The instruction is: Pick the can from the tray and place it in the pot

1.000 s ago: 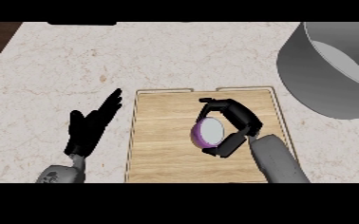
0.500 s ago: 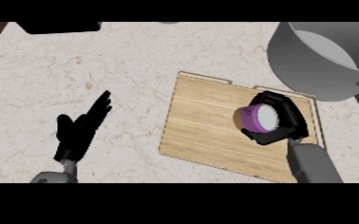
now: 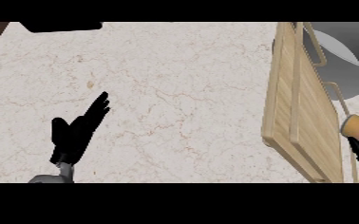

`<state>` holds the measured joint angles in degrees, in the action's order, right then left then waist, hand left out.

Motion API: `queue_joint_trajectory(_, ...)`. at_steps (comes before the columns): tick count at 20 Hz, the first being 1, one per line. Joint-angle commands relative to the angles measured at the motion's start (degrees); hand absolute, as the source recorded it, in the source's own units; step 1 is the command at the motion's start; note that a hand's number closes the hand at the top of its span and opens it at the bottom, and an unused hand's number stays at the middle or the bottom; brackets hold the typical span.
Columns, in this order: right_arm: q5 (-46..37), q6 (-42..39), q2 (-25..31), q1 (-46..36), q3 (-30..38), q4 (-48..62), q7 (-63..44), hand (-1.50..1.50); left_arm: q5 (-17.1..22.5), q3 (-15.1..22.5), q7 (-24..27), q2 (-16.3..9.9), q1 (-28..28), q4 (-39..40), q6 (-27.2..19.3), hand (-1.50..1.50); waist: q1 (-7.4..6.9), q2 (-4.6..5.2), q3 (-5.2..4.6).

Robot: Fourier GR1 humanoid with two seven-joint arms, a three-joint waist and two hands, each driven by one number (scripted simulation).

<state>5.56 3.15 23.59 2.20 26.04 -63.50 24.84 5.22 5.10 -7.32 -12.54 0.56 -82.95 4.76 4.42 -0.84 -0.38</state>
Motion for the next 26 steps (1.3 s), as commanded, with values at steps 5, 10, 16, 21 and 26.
queue_joint_trajectory(5,-4.3,10.0,3.7,9.5,4.6,-14.6,-8.6,1.50,1.3,-0.1,-3.2,0.0,4.3,2.8,3.3,0.00,-3.66,0.81,0.29)
queue_joint_trajectory(10,-9.8,13.7,4.3,15.0,4.2,-29.7,-18.4,1.50,-2.7,2.8,-2.4,1.9,1.7,1.0,1.0,0.00,-3.84,0.74,0.27)
queue_joint_trajectory(16,-16.7,11.5,12.3,9.6,2.5,-35.7,-37.2,1.50,-3.7,3.4,-3.1,3.9,1.6,0.2,-0.2,0.00,-4.56,0.82,0.31)
queue_joint_trajectory(21,-19.6,6.5,20.9,-3.3,-0.3,-28.3,-46.3,1.50,-4.1,2.3,-2.5,5.0,5.8,4.2,-0.5,0.00,-5.01,1.02,0.34)
queue_joint_trajectory(26,-23.7,2.5,24.7,-14.5,-7.2,-15.6,-47.9,1.50,-3.2,1.4,-2.3,4.2,6.8,3.8,1.5,0.00,-5.84,1.20,0.38)
